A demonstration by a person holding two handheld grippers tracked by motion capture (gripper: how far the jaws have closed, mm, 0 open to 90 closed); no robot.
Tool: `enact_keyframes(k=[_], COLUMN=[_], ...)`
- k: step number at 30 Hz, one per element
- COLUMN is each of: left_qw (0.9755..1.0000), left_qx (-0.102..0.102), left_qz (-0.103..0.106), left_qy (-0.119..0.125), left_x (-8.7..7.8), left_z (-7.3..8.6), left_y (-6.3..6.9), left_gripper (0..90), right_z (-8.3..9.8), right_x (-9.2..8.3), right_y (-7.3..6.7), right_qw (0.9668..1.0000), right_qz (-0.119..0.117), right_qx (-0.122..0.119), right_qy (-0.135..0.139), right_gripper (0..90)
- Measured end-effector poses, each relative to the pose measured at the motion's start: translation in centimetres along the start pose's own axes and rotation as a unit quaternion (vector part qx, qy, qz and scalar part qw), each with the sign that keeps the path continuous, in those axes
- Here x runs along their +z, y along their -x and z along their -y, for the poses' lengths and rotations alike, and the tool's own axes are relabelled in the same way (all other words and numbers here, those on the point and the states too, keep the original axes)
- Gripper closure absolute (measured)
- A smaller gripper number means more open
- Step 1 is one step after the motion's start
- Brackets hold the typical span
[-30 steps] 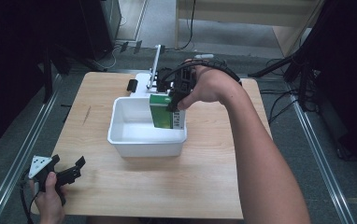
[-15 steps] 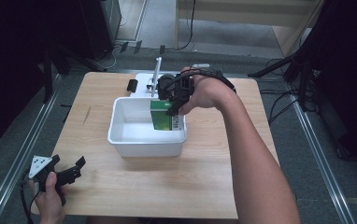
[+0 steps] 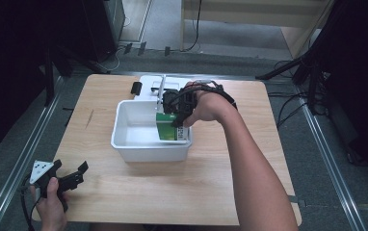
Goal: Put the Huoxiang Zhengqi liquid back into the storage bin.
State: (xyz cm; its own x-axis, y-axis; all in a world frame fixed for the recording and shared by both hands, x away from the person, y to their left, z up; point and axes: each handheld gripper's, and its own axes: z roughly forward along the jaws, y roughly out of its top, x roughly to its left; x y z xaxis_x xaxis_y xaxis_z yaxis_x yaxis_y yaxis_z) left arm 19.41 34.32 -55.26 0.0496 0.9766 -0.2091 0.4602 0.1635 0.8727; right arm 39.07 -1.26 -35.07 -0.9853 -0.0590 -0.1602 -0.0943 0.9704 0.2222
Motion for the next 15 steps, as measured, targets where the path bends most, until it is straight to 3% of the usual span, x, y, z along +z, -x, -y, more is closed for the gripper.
enact_keyframes(k=[15], left_qw=[1.0000], left_qx=[-0.001], left_qz=[0.000], left_qy=[0.000], left_x=[0.0], left_z=[0.0], left_y=[0.0], left_gripper=[0.0], right_z=[0.3], right_x=[3.5], right_y=[-0.2], right_qw=[0.9998], right_qz=[-0.010], right_qx=[0.005], right_qy=[-0.014], right_gripper=[64.2])
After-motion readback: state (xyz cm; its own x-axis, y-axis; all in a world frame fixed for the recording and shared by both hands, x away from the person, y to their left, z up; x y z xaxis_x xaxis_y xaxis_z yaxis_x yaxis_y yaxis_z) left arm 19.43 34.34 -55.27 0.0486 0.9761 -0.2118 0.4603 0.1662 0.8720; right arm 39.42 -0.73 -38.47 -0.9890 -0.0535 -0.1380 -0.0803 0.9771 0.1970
